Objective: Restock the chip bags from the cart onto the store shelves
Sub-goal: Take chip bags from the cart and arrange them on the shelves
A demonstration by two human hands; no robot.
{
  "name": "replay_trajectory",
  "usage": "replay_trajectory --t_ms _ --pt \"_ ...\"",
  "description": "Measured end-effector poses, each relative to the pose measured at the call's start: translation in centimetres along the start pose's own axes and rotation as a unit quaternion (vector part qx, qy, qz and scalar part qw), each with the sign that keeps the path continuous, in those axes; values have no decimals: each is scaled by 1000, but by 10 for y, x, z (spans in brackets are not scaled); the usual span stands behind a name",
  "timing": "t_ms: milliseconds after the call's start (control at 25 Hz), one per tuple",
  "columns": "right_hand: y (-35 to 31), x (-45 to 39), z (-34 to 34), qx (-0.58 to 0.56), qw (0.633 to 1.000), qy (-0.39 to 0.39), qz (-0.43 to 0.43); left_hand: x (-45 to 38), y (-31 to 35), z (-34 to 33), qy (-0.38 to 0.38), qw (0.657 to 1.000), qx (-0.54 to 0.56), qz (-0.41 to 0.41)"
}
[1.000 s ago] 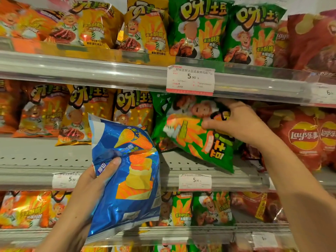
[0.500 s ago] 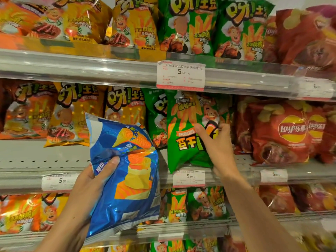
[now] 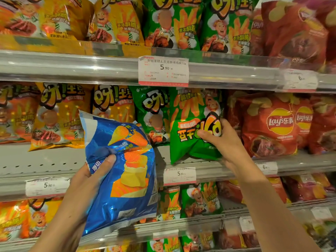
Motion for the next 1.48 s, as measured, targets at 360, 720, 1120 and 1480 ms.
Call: replay_trajectory --t_ms 360,720,1120,1480 --pt "1 10 6 7 999 -34 14 0 -3 -6 -10 1000 -12 4" --pt "-7 25 -7 28 998 -23 53 -3 -6 -2 -10 999 -28 11" --pt "-72 -3 15 112 977 -139 113 -5 -3 11 1 999 -24 -21" --pt "-96 -9 -18 544 775 -102 305 -6 -3 19 -2 999 -32 -36"
Point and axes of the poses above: each hand's wrist, its own x-axis away from the middle knuckle, its own z-axis out of the back of the hand, y = z × x, the point moved 4 cm from there along -x, towards the middle knuckle, and after that the axes turned 12 degrees about y, right-handed, at the moved point
